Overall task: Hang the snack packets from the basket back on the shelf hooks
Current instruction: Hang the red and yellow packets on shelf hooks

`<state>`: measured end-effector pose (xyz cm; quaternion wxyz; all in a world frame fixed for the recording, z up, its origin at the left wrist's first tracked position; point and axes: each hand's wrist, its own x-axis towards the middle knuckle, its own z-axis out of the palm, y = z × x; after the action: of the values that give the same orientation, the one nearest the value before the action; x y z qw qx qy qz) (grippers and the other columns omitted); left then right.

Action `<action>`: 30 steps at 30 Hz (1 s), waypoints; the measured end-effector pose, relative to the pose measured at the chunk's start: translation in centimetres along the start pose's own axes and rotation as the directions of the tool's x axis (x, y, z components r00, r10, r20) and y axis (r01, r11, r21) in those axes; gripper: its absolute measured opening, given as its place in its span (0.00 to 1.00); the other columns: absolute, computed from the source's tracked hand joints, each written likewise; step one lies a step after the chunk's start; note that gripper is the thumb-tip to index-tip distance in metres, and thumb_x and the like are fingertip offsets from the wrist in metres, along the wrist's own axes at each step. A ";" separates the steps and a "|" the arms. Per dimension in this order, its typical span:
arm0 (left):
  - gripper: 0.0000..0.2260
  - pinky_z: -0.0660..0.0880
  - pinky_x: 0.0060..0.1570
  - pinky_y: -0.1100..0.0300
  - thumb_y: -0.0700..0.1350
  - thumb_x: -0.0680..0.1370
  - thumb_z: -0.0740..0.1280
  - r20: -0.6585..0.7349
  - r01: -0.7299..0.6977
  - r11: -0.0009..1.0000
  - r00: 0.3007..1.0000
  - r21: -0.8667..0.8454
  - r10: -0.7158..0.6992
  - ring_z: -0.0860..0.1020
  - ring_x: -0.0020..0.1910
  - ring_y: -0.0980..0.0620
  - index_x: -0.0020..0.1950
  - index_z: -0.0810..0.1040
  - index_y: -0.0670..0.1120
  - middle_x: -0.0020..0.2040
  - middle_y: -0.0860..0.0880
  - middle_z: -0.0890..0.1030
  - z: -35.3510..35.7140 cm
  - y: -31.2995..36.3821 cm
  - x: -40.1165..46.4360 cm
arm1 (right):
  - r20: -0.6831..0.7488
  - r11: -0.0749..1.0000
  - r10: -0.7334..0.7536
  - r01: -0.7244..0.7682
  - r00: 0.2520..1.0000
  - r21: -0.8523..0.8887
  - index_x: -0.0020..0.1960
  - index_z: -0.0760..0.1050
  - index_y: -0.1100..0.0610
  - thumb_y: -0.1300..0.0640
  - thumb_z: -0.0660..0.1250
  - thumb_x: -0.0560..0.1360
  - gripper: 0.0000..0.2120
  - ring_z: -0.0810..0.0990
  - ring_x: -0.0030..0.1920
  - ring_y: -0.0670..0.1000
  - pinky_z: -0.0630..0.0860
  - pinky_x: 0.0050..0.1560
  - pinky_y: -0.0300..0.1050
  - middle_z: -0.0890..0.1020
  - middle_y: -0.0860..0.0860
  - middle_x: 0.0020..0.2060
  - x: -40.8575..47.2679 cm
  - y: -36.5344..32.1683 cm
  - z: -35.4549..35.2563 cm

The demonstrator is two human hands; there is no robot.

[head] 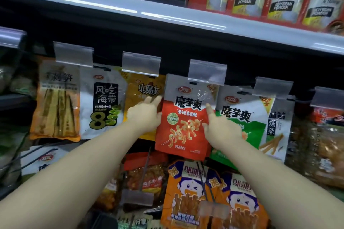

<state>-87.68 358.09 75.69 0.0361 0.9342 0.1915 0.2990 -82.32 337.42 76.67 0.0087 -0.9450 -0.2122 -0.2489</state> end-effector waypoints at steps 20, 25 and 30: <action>0.16 0.78 0.41 0.54 0.53 0.80 0.57 0.156 -0.155 0.984 0.974 -0.090 0.167 0.79 0.53 0.45 0.65 0.75 0.52 0.59 0.49 0.77 -2.2 -16.1 -20.1 | 0.160 0.996 -0.066 0.055 0.985 0.072 0.62 0.69 0.59 0.53 0.54 0.80 0.14 0.75 0.58 0.61 0.71 0.45 0.51 0.74 0.58 0.58 -19.7 -13.3 0.5; 0.15 0.78 0.35 0.58 0.55 0.80 0.57 0.153 -0.200 0.964 0.962 -0.177 0.228 0.80 0.51 0.49 0.64 0.75 0.56 0.60 0.55 0.79 0.4 -18.5 -26.2 | 0.222 0.987 -0.125 0.099 0.967 0.125 0.64 0.68 0.59 0.54 0.54 0.81 0.15 0.72 0.60 0.60 0.70 0.44 0.49 0.74 0.57 0.59 -24.6 -16.8 4.4; 0.14 0.71 0.32 0.62 0.54 0.81 0.58 0.282 -0.164 0.959 0.932 -0.230 0.228 0.79 0.48 0.53 0.63 0.76 0.55 0.49 0.57 0.78 6.2 -20.8 -32.5 | 0.345 0.954 -0.233 0.144 0.909 0.264 0.63 0.70 0.60 0.55 0.55 0.80 0.14 0.72 0.59 0.60 0.73 0.45 0.51 0.73 0.57 0.57 -29.3 -19.3 11.2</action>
<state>-115.47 365.23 49.12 0.1302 0.9750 0.0575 0.1707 -107.96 344.74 51.25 0.0546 -0.9423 -0.3282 -0.0382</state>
